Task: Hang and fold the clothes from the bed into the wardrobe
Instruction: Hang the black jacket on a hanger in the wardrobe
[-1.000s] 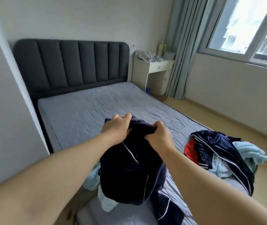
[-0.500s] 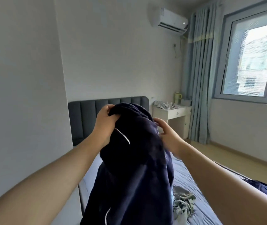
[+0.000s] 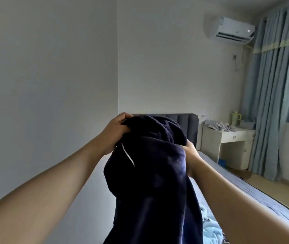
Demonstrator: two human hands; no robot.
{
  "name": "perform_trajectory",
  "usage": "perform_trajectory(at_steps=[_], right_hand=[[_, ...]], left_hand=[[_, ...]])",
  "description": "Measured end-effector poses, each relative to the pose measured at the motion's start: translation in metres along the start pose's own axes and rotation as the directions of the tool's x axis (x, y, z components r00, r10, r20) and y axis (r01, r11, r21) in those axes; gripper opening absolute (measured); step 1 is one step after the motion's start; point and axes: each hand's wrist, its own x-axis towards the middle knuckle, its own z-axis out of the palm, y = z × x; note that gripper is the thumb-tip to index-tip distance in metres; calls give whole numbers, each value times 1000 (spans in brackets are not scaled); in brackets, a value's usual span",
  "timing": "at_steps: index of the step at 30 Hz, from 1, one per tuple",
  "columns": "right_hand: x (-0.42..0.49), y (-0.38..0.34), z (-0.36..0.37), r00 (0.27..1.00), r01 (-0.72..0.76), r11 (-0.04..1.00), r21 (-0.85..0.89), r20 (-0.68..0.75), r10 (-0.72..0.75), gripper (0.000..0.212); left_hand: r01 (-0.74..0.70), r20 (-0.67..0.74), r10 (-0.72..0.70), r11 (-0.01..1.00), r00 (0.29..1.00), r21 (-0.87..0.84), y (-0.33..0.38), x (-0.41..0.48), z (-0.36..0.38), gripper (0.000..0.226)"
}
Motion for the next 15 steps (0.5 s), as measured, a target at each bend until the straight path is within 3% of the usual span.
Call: perform_trajectory(at_steps=[3, 5, 8, 9, 11, 13, 15], right_hand=[[5, -7, 31, 997, 76, 996, 47, 0, -76, 37], [7, -8, 59, 994, 106, 991, 85, 30, -109, 38], [7, -8, 109, 982, 127, 984, 128, 125, -143, 30], [6, -9, 127, 980, 121, 980, 158, 138, -144, 30], [2, -9, 165, 969, 111, 967, 231, 192, -157, 31], [-4, -13, 207, 951, 77, 956, 282, 268, -155, 25], [-12, -21, 250, 926, 27, 947, 321, 350, -145, 20]], left_hand=[[36, 62, -52, 971, 997, 237, -10, -26, -40, 26], [101, 85, -152, 897, 985, 430, -14, -44, -68, 28], [306, -26, -361, 747, 932, 590, -16, -67, -107, 39], [361, -73, -396, 729, 915, 581, -14, -74, -118, 41], [442, -107, -437, 808, 893, 390, -12, -91, -137, 41], [459, -68, -454, 881, 888, 116, -12, -107, -156, 47], [432, -78, -432, 902, 899, -8, -13, -124, -180, 61]])
